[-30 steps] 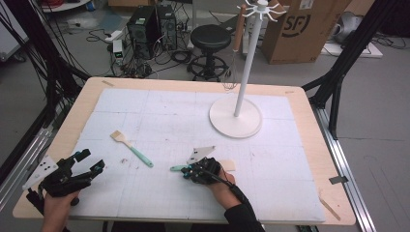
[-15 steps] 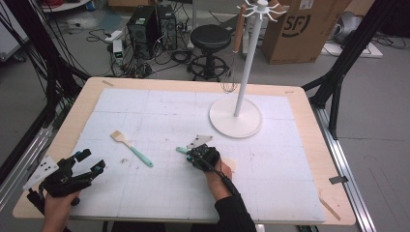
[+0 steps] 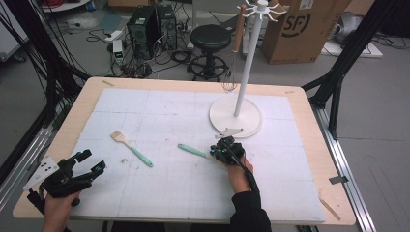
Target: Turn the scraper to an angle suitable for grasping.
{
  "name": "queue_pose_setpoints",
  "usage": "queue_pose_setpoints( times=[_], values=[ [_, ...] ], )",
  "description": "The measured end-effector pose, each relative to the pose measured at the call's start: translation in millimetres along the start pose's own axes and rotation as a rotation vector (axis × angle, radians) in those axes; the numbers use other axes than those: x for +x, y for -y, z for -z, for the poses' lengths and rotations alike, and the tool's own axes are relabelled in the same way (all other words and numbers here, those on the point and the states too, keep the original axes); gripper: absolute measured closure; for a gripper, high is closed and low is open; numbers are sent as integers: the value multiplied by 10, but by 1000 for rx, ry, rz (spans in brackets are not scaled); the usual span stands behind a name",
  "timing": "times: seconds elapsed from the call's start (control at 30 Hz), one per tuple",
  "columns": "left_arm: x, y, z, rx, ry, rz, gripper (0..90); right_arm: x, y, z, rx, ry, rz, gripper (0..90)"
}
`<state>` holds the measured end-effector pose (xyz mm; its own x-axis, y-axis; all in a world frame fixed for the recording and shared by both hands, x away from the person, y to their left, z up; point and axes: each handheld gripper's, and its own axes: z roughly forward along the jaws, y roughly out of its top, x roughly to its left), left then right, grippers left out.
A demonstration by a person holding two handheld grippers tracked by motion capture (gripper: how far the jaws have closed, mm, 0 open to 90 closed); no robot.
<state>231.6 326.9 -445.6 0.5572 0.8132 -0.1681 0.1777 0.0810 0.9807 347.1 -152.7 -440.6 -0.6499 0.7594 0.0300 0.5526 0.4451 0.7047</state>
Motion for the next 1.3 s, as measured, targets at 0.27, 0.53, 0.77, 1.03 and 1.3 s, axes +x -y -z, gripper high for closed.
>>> queue_pose_setpoints(
  times=[0.27, 0.53, 0.77, 1.03, 1.3],
  values=[
    [-10, 1, -7, 1, 1, -1, 239, 16, 128, 178, 30, -87, 60, 894],
    [-18, 5, -19, 2, 3, -3, 240, 84, 187, 317, 35, -153, 108, 894],
    [-27, 3, -16, 2, 4, -10, 240, 42, 312, 555, -137, -108, 94, 892],
    [-62, -6, -14, -7, 12, -10, 234, -17, 543, 872, -299, -51, 71, 588],
    [-94, -27, -7, -13, 6, -18, 204, -125, 738, 1041, -388, 24, 21, 196]
  ],
)
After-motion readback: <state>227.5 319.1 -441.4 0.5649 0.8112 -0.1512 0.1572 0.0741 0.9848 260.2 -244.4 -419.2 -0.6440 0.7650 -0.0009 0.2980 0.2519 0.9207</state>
